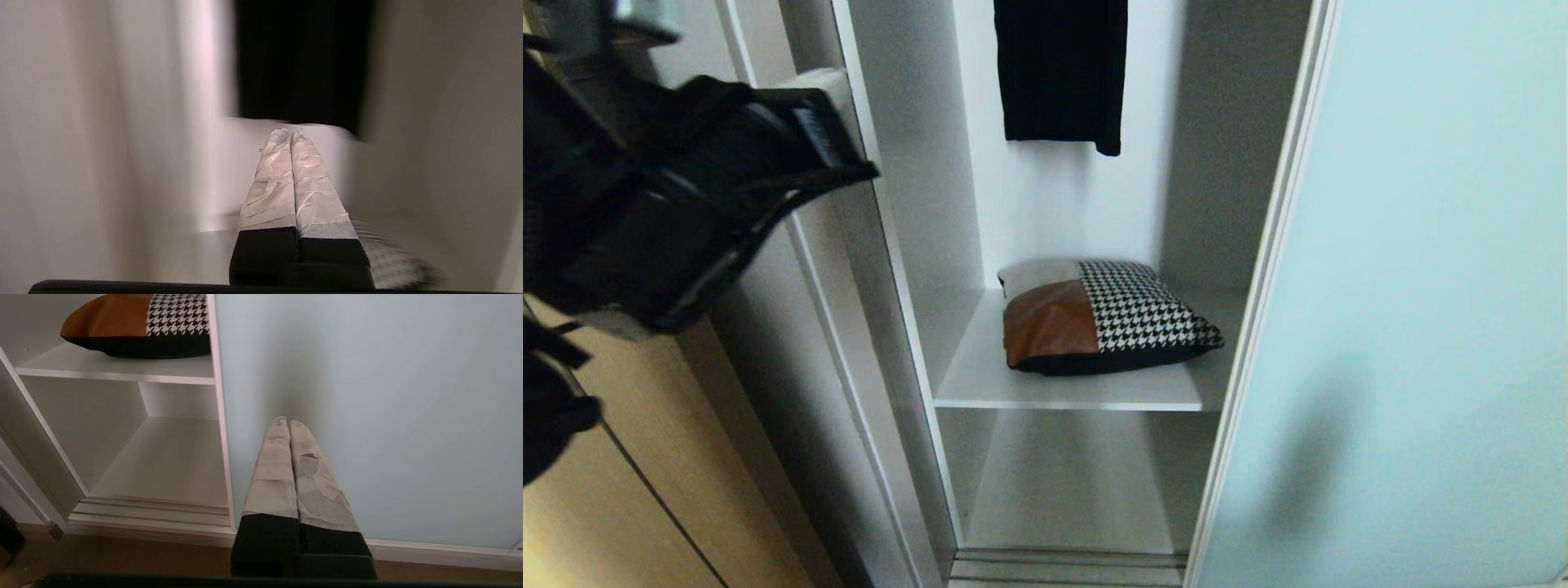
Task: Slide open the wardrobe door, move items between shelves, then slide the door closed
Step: Open the door
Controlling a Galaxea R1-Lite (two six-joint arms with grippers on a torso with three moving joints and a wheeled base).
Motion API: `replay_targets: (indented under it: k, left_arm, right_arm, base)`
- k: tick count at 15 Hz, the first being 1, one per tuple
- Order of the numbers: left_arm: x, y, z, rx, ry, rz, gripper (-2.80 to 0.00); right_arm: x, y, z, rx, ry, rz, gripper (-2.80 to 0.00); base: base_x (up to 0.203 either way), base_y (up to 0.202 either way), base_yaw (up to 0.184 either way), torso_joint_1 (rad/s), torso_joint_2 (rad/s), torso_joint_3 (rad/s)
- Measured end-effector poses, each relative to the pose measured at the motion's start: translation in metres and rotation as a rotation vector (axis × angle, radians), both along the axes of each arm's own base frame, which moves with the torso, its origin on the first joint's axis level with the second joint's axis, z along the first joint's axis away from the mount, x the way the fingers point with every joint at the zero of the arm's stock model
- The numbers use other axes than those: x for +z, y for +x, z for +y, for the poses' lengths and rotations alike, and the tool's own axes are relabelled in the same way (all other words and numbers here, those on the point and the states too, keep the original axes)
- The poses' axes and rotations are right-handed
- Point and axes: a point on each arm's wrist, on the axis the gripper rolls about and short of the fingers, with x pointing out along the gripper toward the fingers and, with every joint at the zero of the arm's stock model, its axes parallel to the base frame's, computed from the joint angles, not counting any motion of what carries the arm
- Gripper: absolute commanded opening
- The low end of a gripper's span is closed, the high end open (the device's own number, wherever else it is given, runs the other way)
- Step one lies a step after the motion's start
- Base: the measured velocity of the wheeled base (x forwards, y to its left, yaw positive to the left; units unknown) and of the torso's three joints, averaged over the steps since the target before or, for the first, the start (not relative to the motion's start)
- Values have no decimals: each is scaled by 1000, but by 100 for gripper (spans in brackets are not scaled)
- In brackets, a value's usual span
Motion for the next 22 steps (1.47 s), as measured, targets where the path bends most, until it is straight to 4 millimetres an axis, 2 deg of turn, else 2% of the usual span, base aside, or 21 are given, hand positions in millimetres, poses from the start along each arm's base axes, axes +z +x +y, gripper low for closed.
replay_targets:
  k: [2,4,7,10,12,14,18,22]
  left_arm:
    - [2,-38,41,122,2,14,-280]
    - [-8,-85,67,207,4,29,-280]
    - [-37,-161,86,268,0,45,-280]
    - [-78,-218,93,296,-19,115,-280]
    - [-117,-237,95,343,-25,212,-280]
    - [-152,-247,95,367,-26,253,-280]
    - [-220,-251,92,274,32,324,-280]
    - [-242,-254,89,122,54,425,-280]
  right_arm:
    - [0,0,0,0,0,0,-280]
    - [0,0,0,-1,0,0,-280]
    - [0,0,0,-1,0,0,-280]
    - [0,0,0,0,0,0,-280]
    - [0,0,0,0,0,0,-280]
    - [0,0,0,0,0,0,-280]
    - [0,0,0,-1,0,0,-280]
    - [0,0,0,0,0,0,-280]
  base:
    - [0,0,0,0,0,0]
    - [0,0,0,0,0,0]
    - [0,0,0,0,0,0]
    - [0,0,0,0,0,0]
    - [0,0,0,0,0,0]
    - [0,0,0,0,0,0]
    - [0,0,0,0,0,0]
    - [0,0,0,0,0,0]
